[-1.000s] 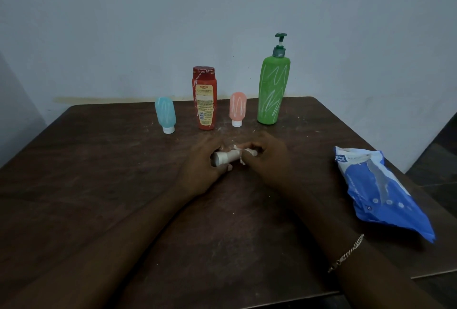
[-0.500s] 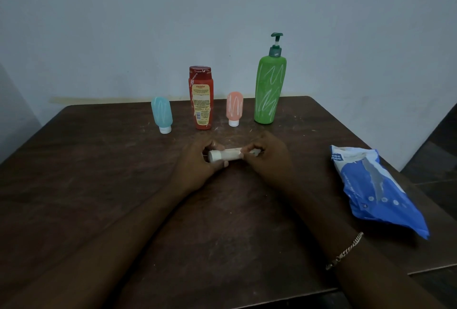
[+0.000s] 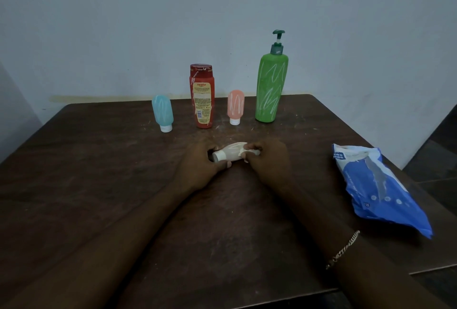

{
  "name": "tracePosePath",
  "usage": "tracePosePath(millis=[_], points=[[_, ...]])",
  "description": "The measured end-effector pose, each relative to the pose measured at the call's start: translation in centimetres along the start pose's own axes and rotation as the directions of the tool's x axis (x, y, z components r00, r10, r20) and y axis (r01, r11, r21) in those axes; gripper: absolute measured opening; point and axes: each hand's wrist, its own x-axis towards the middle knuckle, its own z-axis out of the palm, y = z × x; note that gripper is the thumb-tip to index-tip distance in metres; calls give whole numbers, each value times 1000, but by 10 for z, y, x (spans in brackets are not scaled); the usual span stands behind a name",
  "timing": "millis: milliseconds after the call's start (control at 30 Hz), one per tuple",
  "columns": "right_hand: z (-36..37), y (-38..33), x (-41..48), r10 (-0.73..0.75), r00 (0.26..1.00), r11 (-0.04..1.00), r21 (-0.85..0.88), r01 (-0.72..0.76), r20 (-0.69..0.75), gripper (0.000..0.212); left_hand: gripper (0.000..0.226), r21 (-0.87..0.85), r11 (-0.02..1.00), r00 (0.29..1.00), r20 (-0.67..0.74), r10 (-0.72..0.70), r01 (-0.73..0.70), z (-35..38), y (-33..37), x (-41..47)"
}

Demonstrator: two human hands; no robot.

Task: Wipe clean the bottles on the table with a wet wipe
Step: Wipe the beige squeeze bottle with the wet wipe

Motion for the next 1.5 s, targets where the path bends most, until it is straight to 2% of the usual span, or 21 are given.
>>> tracePosePath(millis=[67, 133, 300, 467, 667, 833, 1033, 1200, 1400, 1500], points=[[3, -9, -3, -85, 993, 995, -45, 89, 82, 25, 59, 6, 1000, 1000, -17, 7, -7, -1, 1, -1], [6, -12, -8, -159, 982, 987, -23, 162, 103, 22, 54, -2, 1000, 1000, -26, 13, -13, -2, 2, -3], [1, -2, -4, -116, 993, 993, 2, 116, -2, 16, 51, 0, 999, 999, -4, 48, -48, -4, 2, -3], [10, -17, -9, -181, 974, 982, -28, 187, 136, 20, 51, -20, 999, 999, -2, 33, -33, -3, 1, -3], [2, -5, -3, -165, 985, 986, -24, 167, 47, 13, 49, -31, 999, 1000, 8, 30, -30, -4, 2, -3], [10, -16, -9, -248, 959, 967, -22, 253, 139, 15, 48, -20, 1000, 1000, 7, 25, -24, -5, 4, -3], [1, 1, 0, -142, 989, 990, -19, 142, 30, 13, 45, -24, 999, 999, 5, 47, -47, -6, 4, -5], [11, -10, -9, -246, 966, 969, 6, 246, 77, 12, 46, -31, 998, 999, -8, 48, -48, -6, 4, -4], [-2, 1, 2, -140, 990, 990, 14, 140, -3, 14, 45, -21, 998, 998, 6, 61, -61, -5, 3, -5], [3, -11, -1, -180, 982, 984, 14, 179, 65, 16, 45, -16, 998, 998, 4, 58, -58, -4, 2, -4]])
